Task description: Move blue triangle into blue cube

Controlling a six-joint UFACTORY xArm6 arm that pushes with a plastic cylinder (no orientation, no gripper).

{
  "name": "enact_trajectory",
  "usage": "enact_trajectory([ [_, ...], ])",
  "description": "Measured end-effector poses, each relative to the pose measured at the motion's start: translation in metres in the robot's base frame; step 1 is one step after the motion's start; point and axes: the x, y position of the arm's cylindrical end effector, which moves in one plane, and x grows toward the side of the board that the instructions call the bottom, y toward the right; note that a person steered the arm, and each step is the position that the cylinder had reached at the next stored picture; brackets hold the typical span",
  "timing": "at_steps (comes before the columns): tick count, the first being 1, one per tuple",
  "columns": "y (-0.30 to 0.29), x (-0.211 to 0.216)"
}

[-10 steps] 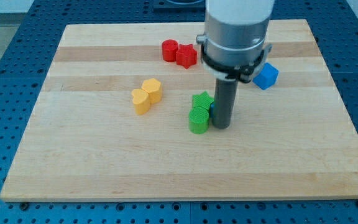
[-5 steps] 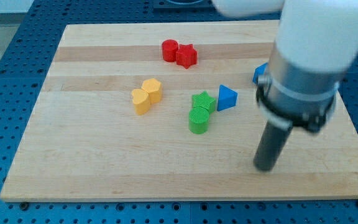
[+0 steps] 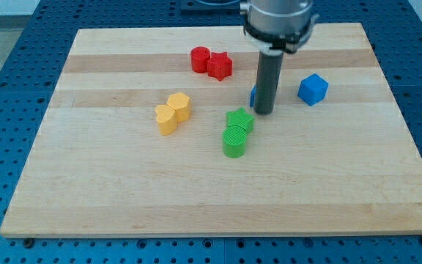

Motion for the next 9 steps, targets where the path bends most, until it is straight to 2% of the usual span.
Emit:
enact_trajectory([
  [1, 0.000, -0.017],
  [3, -0.043, 0.018],
  [5, -0.044, -0.038],
  [6, -0.042, -0.039],
  [8, 0.036, -0.041],
  [9, 0.048, -0.041],
])
